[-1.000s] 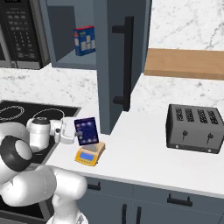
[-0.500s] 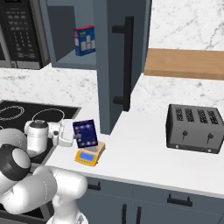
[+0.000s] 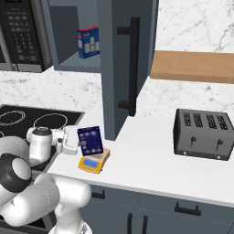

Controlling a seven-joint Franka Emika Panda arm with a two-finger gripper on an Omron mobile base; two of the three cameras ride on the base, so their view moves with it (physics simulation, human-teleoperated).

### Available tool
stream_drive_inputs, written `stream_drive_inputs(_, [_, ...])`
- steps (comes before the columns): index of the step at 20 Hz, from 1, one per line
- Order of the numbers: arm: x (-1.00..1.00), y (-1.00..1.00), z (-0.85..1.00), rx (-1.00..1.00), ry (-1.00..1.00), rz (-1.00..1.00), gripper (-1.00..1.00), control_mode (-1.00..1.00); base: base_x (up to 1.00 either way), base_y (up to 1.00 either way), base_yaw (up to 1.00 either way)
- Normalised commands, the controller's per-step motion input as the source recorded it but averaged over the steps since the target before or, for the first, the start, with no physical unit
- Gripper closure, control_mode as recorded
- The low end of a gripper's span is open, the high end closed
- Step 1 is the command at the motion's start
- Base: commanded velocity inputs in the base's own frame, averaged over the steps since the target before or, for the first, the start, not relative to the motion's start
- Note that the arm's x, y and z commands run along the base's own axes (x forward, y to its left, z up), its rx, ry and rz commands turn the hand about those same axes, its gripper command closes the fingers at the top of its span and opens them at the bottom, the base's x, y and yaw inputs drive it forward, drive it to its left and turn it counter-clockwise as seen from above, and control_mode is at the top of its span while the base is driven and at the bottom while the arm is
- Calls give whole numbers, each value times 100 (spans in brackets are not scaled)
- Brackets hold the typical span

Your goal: Pick the cereal and place it on the digital scale for weighing, and close the cabinet.

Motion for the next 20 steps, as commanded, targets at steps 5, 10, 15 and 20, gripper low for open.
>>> stream_drive_inputs(5, [0, 1, -2, 0, 0, 0, -100, -100, 0, 0, 0])
stream_drive_inputs(10, [1, -3, 0, 0, 0, 0, -100, -100, 0, 0, 0])
stream_drive_inputs(15, [0, 1, 1, 0, 0, 0, -100, -100, 0, 0, 0])
stream_drive_inputs(20, [0, 3, 13, 0, 0, 0, -100, -100, 0, 0, 0])
